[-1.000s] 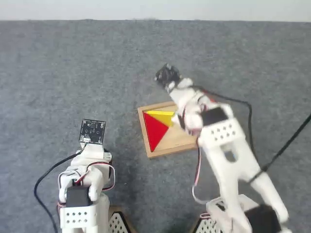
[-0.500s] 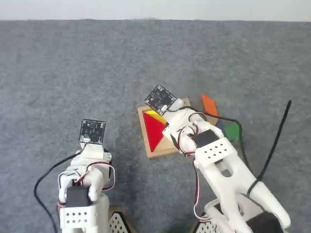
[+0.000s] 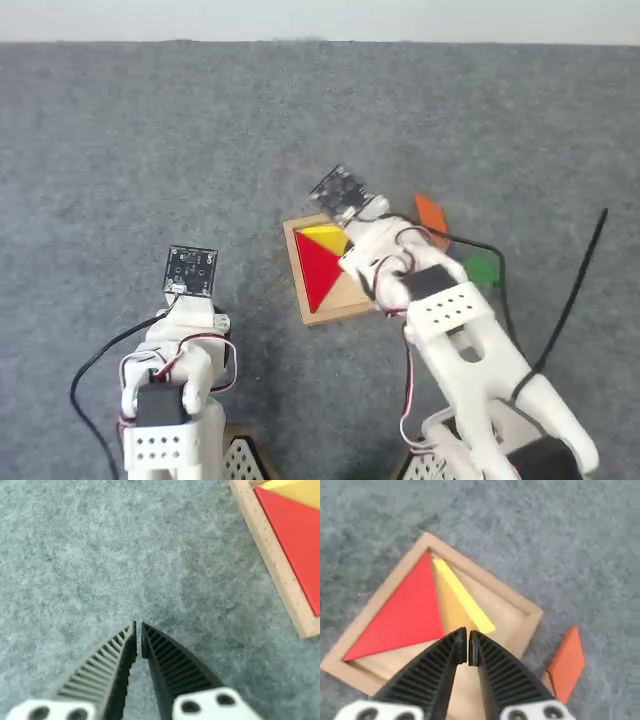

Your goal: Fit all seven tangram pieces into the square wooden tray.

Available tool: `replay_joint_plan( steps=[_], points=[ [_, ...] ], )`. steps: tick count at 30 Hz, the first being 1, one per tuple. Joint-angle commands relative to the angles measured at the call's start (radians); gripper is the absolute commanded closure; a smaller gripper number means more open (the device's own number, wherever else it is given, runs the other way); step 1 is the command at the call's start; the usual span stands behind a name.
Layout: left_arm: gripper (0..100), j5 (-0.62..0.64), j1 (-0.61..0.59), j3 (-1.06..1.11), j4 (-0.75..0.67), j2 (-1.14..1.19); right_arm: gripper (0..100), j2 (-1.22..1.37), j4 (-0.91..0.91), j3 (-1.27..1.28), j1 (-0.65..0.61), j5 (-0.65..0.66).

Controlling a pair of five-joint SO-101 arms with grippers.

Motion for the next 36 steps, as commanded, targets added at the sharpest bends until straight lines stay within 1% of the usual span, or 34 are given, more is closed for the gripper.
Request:
replay_joint_plan(
  steps=[1, 7, 16, 21, 27, 36],
  points=[
    [98, -0.002, 0.005, -0.01, 0.003, -0.017, 98.6, 0.053, -0.016, -0.1, 0.035, -0.012],
    [98, -0.002, 0.005, -0.01, 0.003, -0.017, 98.6, 0.206, -0.008, -0.199, 0.036, -0.012],
    [98, -0.002, 0.005, -0.01, 0.003, -0.017, 98.6, 0.208, -0.001, -0.219, 0.087, -0.012],
    [98, -0.002, 0.005, -0.01, 0.003, -0.017, 98.6, 0.222, -0.031, -0.23, 0.094, -0.012],
    [98, -0.002, 0.005, -0.01, 0.003, -0.017, 98.6, 0.245, -0.044, -0.27, 0.14, -0.012],
    [98, -0.002, 0.005, -0.01, 0.003, -0.017, 98.6, 0.495, -0.015, -0.439, 0.143, -0.012]
  ],
)
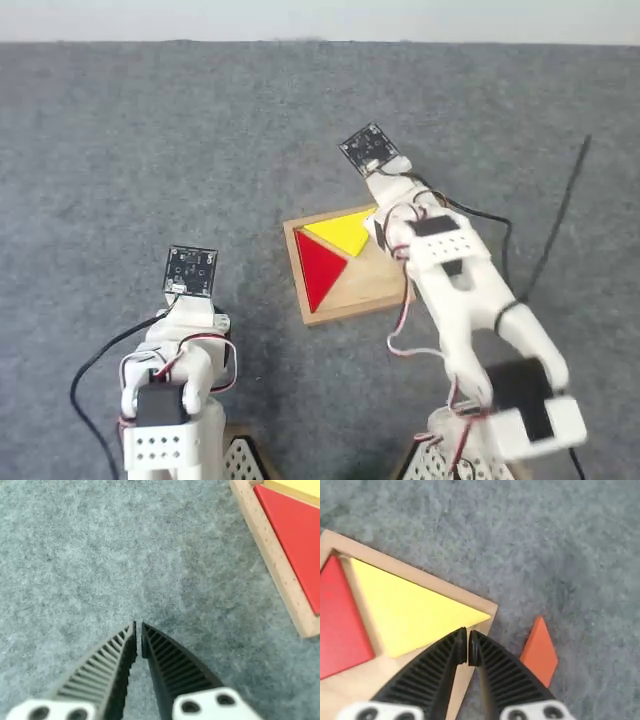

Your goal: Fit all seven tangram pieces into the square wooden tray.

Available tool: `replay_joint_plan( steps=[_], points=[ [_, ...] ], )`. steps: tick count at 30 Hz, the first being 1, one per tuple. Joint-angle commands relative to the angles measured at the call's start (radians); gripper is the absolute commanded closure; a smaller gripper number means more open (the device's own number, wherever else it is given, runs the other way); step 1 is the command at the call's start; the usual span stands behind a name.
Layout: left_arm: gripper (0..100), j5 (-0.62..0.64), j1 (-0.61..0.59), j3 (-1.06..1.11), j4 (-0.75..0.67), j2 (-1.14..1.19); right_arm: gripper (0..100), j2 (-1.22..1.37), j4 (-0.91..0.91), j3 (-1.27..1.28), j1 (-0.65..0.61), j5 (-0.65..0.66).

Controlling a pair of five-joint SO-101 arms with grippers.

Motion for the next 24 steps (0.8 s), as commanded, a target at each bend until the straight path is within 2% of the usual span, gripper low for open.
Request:
replay_joint_plan(
  steps=[1, 7, 18, 24],
  points=[
    [98, -0.002, 0.005, -0.01, 0.003, -0.017, 98.6, 0.067, 0.027, -0.137, 0.004, -0.011],
    [98, -0.002, 0.005, -0.01, 0.003, -0.017, 98.6, 0.188, 0.081, -0.238, -0.002, -0.011],
    [98, -0.002, 0.005, -0.01, 0.003, -0.017, 98.6, 0.196, 0.133, -0.235, -0.122, -0.011],
    [98, -0.002, 0.005, -0.01, 0.003, -0.017, 98.6, 0.131, 0.16, -0.232, -0.082, -0.011]
  ],
)
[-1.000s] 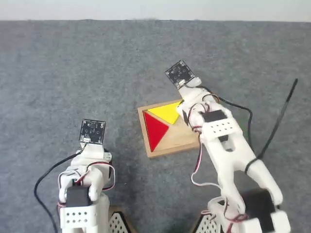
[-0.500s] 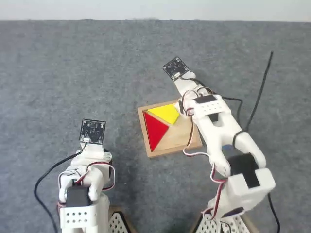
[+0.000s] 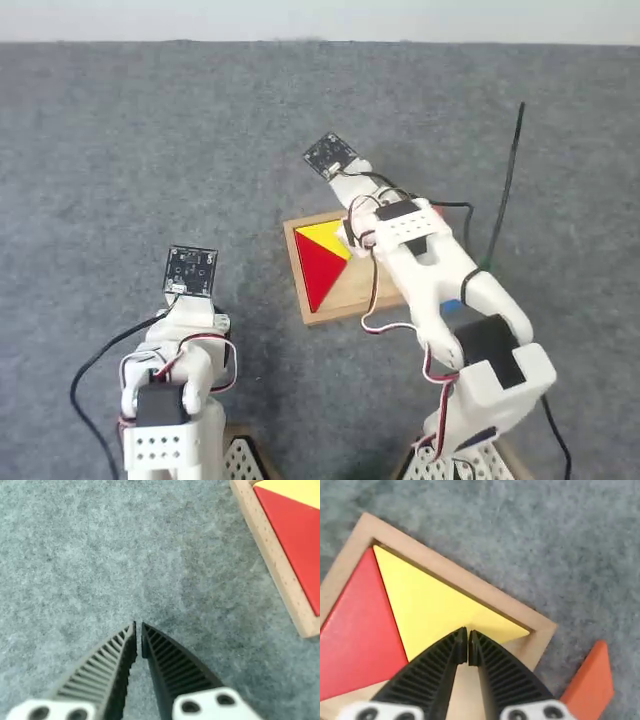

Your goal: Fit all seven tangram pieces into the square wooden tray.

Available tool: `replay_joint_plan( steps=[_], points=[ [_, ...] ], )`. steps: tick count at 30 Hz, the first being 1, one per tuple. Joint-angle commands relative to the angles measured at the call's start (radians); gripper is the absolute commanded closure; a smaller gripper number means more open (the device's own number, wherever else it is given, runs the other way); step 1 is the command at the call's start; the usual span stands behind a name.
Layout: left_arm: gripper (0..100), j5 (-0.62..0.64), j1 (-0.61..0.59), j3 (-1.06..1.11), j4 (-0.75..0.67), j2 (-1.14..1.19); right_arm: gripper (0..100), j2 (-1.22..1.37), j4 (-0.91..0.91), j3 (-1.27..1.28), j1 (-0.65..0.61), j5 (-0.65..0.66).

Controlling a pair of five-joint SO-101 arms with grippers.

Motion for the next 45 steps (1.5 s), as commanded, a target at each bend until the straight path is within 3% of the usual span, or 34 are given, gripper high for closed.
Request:
replay_joint_plan(
  steps=[1, 16, 23, 30, 35, 45],
  points=[
    [98, -0.002, 0.005, -0.01, 0.003, -0.017, 98.6, -0.102, 0.047, -0.049, 0.035, -0.012],
    [98, -0.002, 0.005, -0.01, 0.003, -0.017, 98.2, -0.417, 0.231, 0.021, 0.262, -0.005],
    [98, -0.002, 0.005, -0.01, 0.003, -0.017, 98.0, -0.243, 0.251, -0.055, 0.271, 0.037],
    [98, -0.002, 0.005, -0.01, 0.003, -0.017, 83.2, 0.018, 0.259, -0.21, 0.268, 0.028],
    [98, -0.002, 0.005, -0.01, 0.003, -0.017, 89.4, 0.096, 0.205, -0.244, 0.28, -0.046],
    [98, -0.002, 0.005, -0.01, 0.003, -0.017, 89.3, 0.153, 0.139, -0.245, 0.318, -0.049]
  ],
)
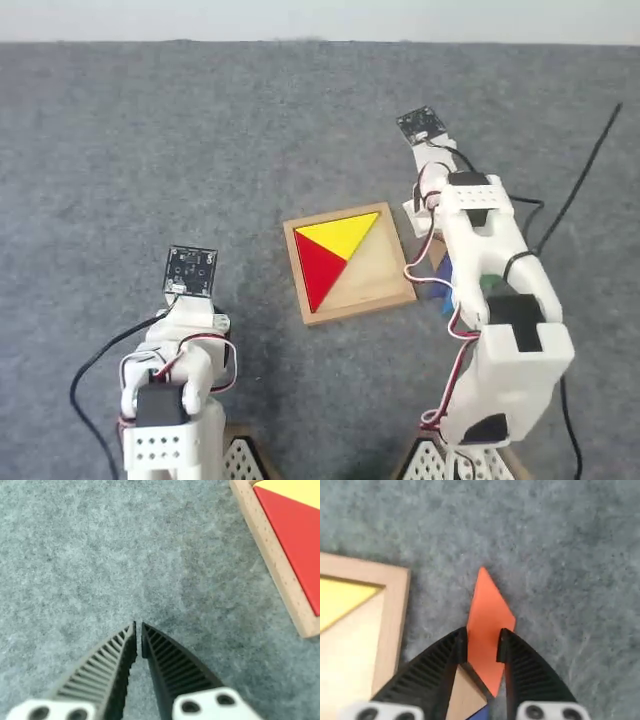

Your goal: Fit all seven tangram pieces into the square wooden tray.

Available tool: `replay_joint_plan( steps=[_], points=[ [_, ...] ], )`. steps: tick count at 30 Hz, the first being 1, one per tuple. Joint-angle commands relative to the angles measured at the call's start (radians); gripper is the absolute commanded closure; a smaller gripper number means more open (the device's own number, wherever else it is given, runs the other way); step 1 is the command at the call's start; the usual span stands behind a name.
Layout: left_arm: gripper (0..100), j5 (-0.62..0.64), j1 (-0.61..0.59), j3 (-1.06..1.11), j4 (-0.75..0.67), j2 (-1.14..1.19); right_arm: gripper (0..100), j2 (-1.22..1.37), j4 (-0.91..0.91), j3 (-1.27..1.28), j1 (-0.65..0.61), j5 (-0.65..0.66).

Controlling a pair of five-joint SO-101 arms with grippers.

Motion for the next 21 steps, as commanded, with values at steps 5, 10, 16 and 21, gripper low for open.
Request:
replay_joint_plan(
  steps=[5, 10, 16, 21],
  points=[
    [98, -0.002, 0.005, -0.01, 0.003, -0.017, 89.3, 0.01, -0.021, -0.048, 0.036, -0.009],
    [98, -0.002, 0.005, -0.01, 0.003, -0.017, 89.2, 0.012, -0.012, -0.044, 0.036, -0.009],
    [98, -0.002, 0.005, -0.01, 0.003, -0.017, 86.2, 0.007, 0.008, -0.04, 0.03, -0.006],
    [98, -0.002, 0.005, -0.01, 0.003, -0.017, 85.9, -0.042, 0.018, -0.04, 0.028, -0.014]
  ],
)
